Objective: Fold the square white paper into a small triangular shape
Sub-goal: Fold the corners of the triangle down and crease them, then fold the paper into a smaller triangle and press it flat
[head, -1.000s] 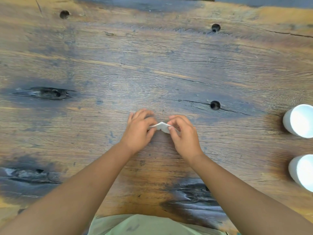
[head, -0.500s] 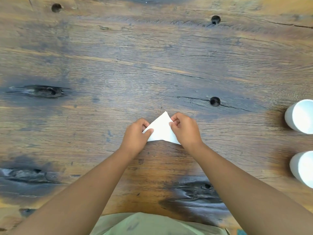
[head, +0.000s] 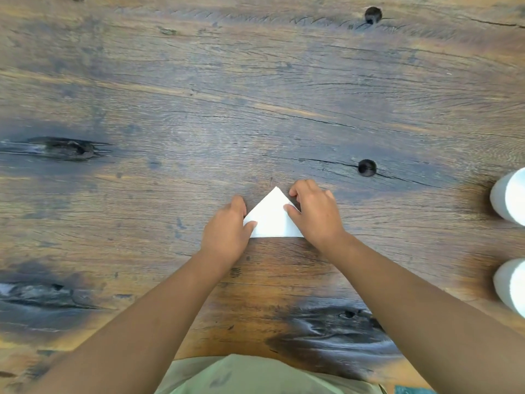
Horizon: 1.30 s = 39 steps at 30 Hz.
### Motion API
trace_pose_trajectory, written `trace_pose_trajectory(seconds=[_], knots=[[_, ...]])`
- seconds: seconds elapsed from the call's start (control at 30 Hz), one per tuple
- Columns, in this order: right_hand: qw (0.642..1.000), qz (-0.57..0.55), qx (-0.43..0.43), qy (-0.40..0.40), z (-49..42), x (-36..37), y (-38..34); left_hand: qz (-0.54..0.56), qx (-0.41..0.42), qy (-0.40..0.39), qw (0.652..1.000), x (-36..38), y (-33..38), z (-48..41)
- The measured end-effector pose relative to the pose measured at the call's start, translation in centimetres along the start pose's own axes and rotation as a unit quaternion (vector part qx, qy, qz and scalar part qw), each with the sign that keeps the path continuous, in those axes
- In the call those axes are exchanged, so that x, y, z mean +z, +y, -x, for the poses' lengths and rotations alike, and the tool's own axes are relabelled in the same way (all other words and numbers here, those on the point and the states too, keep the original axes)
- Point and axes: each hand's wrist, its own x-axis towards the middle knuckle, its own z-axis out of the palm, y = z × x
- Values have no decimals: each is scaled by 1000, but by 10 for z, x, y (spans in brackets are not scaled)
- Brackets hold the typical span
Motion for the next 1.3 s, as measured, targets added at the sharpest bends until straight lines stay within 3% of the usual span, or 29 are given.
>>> trace_pose_trajectory(seconds=[0.3,0.4,0.5,0.6,0.83,1.3], knots=[[1000,4,-9,22,15,-2,0,-43,24,15,999,-3,-2,5],[997,43,-56,25,30,-3,0,-87,131,20,987,-5,-2,3],[992,75,-99,21,44,-2,1,-176,252,6,952,-6,0,-1],[987,110,-120,-10,50,4,-1,-247,314,-35,916,-8,-1,-10],[977,159,-124,-72,52,20,-1,-331,342,-96,874,-8,-11,-31],[981,151,-97,-75,90,23,28,-335,328,-112,876,-8,-9,-31]])
